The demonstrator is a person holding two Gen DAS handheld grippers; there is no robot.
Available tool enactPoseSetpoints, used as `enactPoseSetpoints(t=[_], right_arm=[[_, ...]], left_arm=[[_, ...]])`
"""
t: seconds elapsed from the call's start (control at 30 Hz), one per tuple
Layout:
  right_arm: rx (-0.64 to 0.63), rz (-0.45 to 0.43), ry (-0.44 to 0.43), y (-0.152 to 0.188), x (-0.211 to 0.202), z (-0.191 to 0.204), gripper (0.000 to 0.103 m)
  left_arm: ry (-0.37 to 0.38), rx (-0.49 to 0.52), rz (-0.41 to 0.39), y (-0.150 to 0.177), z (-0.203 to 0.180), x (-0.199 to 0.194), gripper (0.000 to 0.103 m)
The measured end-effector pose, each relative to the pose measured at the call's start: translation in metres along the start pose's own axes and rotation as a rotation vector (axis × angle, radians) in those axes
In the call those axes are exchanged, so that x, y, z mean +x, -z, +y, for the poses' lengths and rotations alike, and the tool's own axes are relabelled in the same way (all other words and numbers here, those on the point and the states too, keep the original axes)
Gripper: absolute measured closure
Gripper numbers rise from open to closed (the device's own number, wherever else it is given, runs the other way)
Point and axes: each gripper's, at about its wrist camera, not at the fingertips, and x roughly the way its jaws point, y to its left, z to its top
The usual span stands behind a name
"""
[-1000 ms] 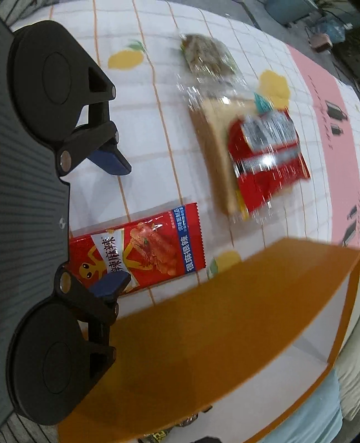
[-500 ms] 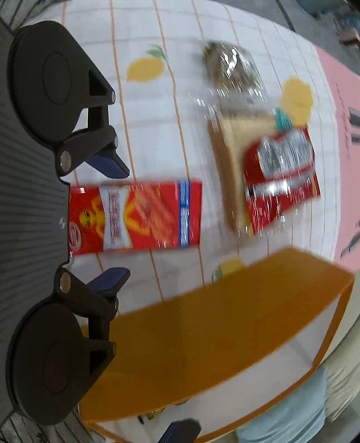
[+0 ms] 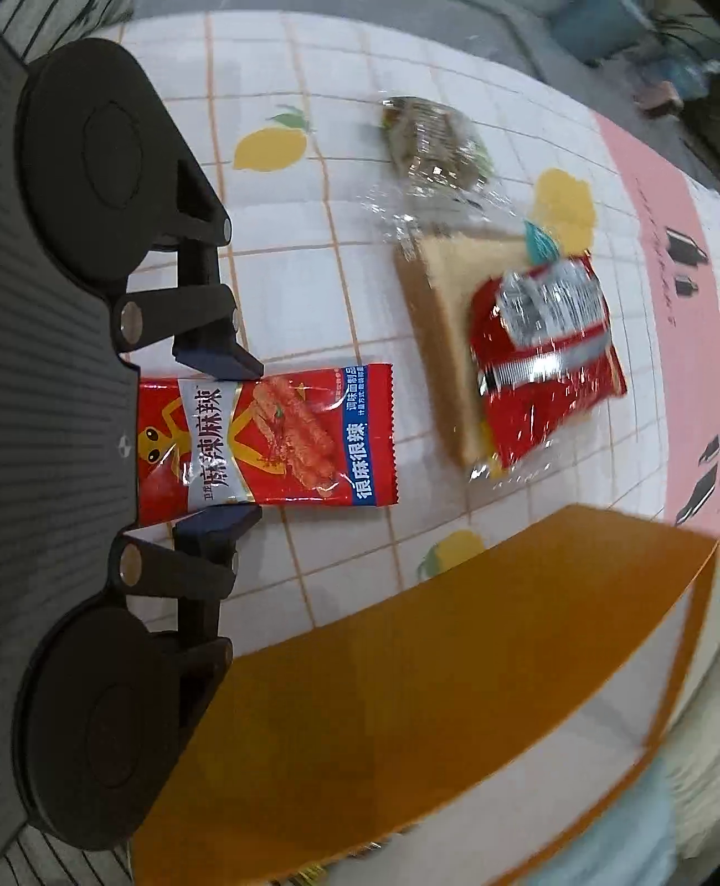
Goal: Organize snacks
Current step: 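Lift the spicy-strip packet with the left tool while the right grasps the red bread packet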
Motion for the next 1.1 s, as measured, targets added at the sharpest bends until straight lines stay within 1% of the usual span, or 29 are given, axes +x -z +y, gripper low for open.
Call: enactPoseSetpoints(t=[0.1,0.23,0.5,0.67,0.73,0.8,0.9,0.97,1.03,1.1], right_arm=[[-0.009,-0.002,0.004,0.001,0.0,0.003,0.054],[-0.015,0.001,0.006,0.002,0.0,0.004,0.054],[-0.032,-0.032,-0.003,0.003,-0.006,0.011,0.055],[-0.039,-0.083,-0.025,0.005,-0.016,0.018,0.055],[-0.043,-0.108,-0.045,0.005,-0.019,0.022,0.055],[-0.038,-0.133,-0.077,0.007,-0.023,0.029,0.056],[-0.06,-0.179,-0.119,0.012,-0.028,0.048,0.056],[-0.097,-0.201,-0.147,0.016,-0.028,0.065,0.056],[-0.142,-0.208,-0.167,0.021,-0.025,0.085,0.055],[-0.179,-0.193,-0.167,0.025,-0.017,0.102,0.055]], left_arm=[[0.043,-0.049,0.012,-0.002,0.015,-0.002,0.052],[0.093,-0.112,0.001,-0.004,0.031,-0.012,0.052],[0.231,-0.189,-0.103,-0.008,0.054,-0.05,0.053],[0.289,-0.26,-0.175,-0.01,0.078,-0.073,0.052],[0.301,-0.303,-0.19,-0.01,0.091,-0.079,0.053],[0.314,-0.341,-0.209,-0.014,0.102,-0.076,0.053],[0.323,-0.405,-0.244,-0.013,0.126,-0.084,0.053],[0.323,-0.445,-0.265,-0.013,0.14,-0.085,0.053],[0.316,-0.472,-0.283,-0.013,0.153,-0.087,0.053],[0.294,-0.489,-0.303,-0.012,0.162,-0.088,0.053]])
